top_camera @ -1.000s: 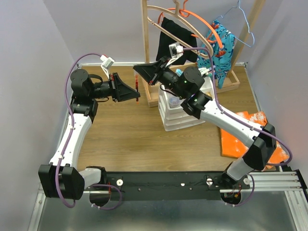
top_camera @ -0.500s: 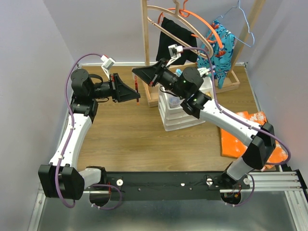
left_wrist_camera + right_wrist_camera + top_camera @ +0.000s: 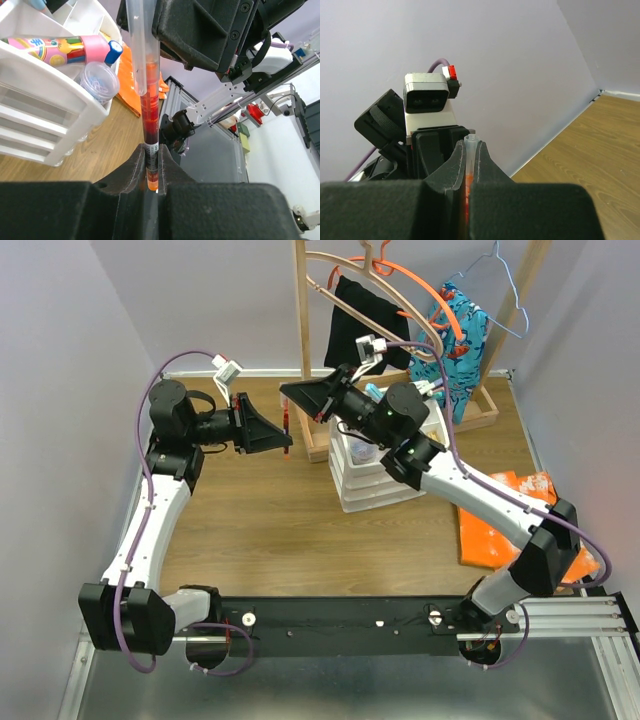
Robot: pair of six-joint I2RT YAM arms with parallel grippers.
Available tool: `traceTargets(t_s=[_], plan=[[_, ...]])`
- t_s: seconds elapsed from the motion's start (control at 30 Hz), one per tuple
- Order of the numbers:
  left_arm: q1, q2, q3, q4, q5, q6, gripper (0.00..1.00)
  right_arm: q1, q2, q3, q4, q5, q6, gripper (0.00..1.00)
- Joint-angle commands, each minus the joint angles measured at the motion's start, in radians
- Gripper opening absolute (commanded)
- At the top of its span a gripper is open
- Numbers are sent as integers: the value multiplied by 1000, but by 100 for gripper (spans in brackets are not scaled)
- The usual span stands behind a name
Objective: Sort the stationery into containers
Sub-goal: Close the pen cap on the pen.
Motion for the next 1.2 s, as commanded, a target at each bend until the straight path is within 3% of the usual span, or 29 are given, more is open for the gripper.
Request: traceTargets(t_s=[0.0, 0.43, 0.77, 1.17], plan=[[26, -12, 138, 128, -176, 50, 0, 56, 5, -104, -337, -102, -70, 1], [7, -1, 172, 70, -205, 73, 0, 145, 48, -58, -503, 109, -80, 1], [-46, 19, 310, -228, -357, 343, 0, 205, 73, -32, -649, 292, -50, 1], [-45, -9, 330, -368, -498, 495, 0, 232, 24, -95, -699, 324, -61, 1]])
